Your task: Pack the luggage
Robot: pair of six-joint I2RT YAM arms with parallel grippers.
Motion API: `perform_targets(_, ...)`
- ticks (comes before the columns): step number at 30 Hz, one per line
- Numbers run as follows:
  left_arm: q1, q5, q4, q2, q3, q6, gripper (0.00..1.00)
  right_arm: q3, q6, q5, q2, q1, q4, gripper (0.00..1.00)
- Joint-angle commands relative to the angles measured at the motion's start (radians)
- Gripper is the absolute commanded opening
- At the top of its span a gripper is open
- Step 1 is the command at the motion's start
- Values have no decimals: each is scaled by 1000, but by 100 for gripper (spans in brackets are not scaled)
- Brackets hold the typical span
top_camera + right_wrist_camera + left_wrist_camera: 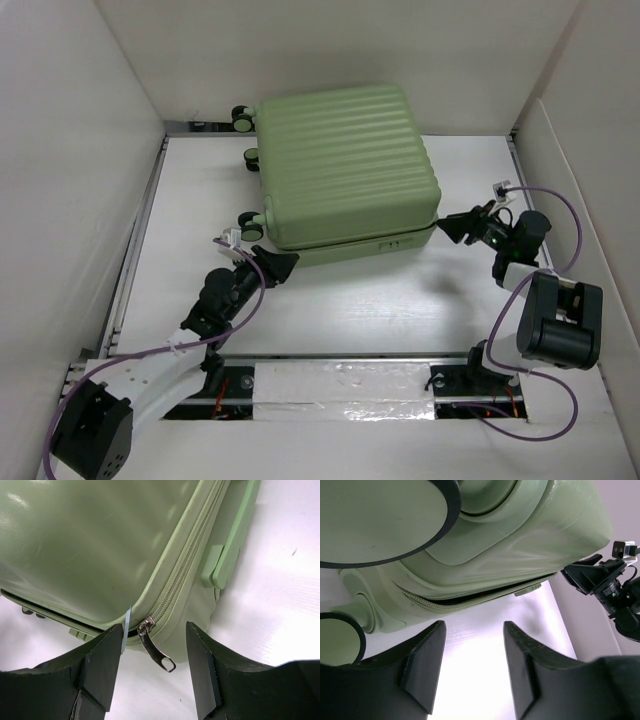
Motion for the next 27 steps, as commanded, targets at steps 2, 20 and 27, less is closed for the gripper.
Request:
perform_targets(2,-4,-1,14,-30,44,-8,60,28,-46,30,-1,12,-70,59)
perform_targets(20,90,-332,-315,-130,229,-183,87,45,-74,92,-18,84,-194,40)
perform_targets(27,160,-341,-315,-75,291,-180,90,38,-42,113,-73,84,-223,49)
